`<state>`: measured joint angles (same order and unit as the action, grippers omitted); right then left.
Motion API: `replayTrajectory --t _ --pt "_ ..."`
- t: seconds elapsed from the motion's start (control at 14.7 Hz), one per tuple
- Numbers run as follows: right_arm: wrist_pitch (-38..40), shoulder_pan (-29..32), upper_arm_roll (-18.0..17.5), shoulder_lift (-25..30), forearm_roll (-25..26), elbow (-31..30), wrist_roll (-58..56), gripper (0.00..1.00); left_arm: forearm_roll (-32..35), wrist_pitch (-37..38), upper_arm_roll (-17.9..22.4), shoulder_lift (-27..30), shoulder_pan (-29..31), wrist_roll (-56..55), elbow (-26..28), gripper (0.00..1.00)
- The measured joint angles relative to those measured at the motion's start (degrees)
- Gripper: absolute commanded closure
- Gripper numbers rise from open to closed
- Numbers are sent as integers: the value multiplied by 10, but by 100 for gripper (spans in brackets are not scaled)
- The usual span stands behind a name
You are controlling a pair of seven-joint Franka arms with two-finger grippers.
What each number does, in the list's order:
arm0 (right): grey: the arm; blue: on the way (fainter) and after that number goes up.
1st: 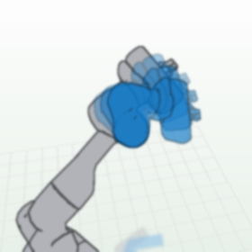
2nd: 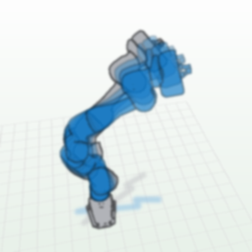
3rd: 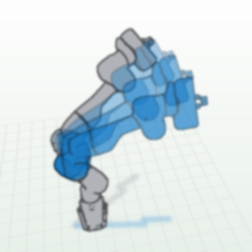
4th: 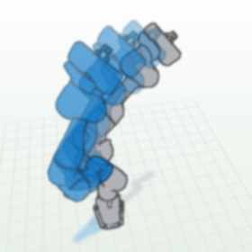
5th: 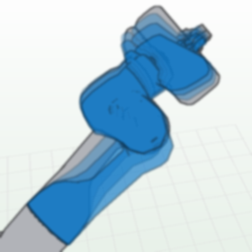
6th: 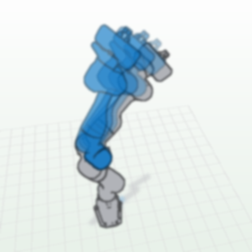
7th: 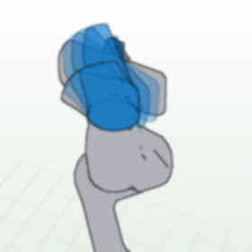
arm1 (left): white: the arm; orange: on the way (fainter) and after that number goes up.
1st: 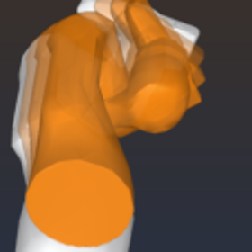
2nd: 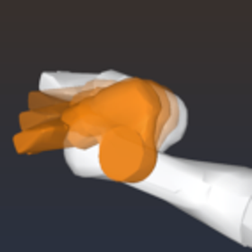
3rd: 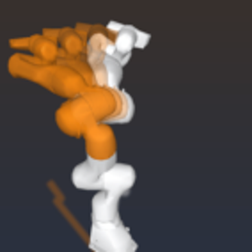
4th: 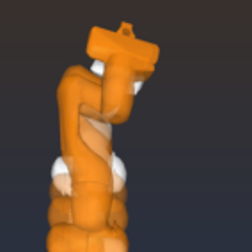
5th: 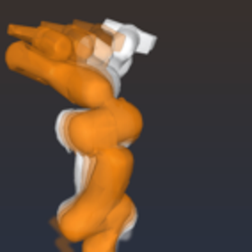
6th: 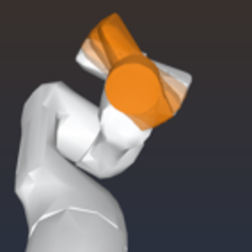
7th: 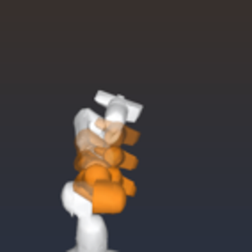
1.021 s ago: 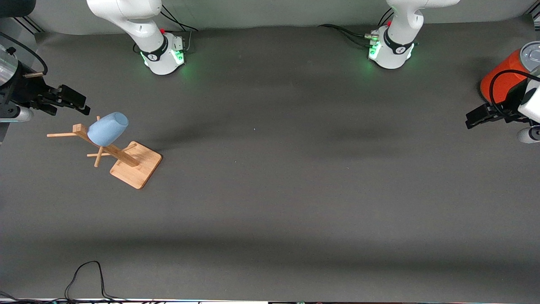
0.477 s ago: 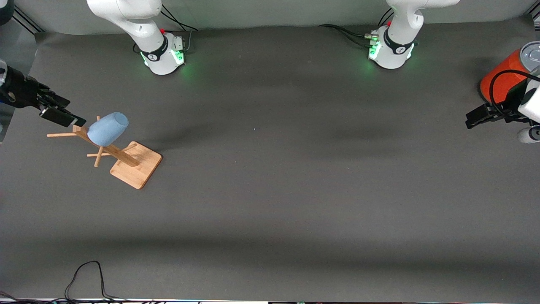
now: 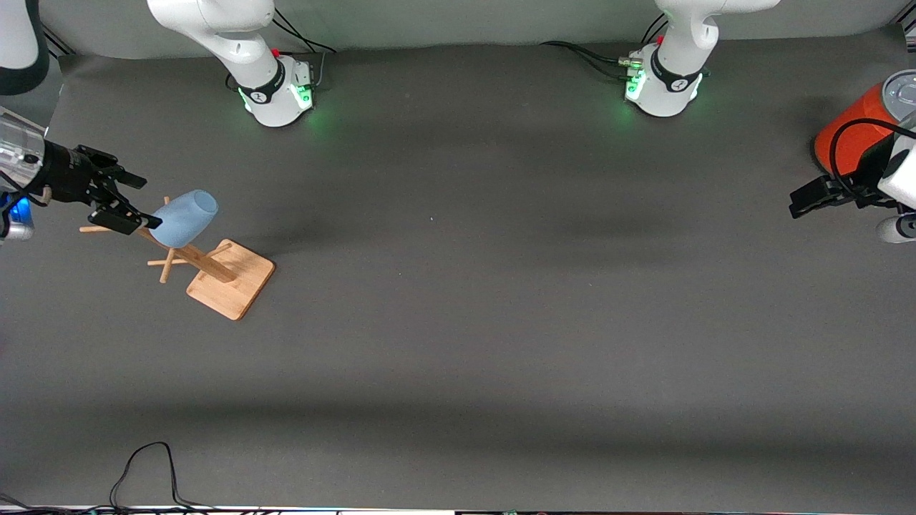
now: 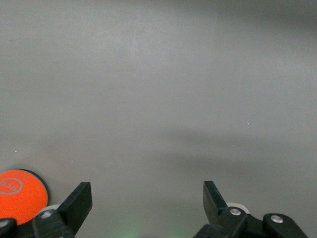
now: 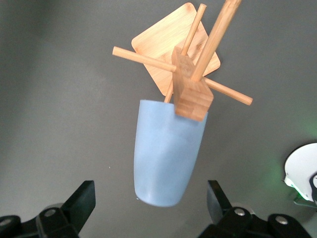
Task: Rotate and upright cup with both arms
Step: 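Reach the right gripper toward the blue cup on the wooden stand, then grasp the blue cup with the right gripper and pull it off the peg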
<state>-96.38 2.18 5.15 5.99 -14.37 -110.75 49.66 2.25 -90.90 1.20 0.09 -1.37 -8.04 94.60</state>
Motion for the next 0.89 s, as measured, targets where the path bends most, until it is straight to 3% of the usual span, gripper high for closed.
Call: replayTrajectory --t 0.89 --pt "-107 0 0 0 -26 -105 4 0 0 0 0 0 0 0 0 0"
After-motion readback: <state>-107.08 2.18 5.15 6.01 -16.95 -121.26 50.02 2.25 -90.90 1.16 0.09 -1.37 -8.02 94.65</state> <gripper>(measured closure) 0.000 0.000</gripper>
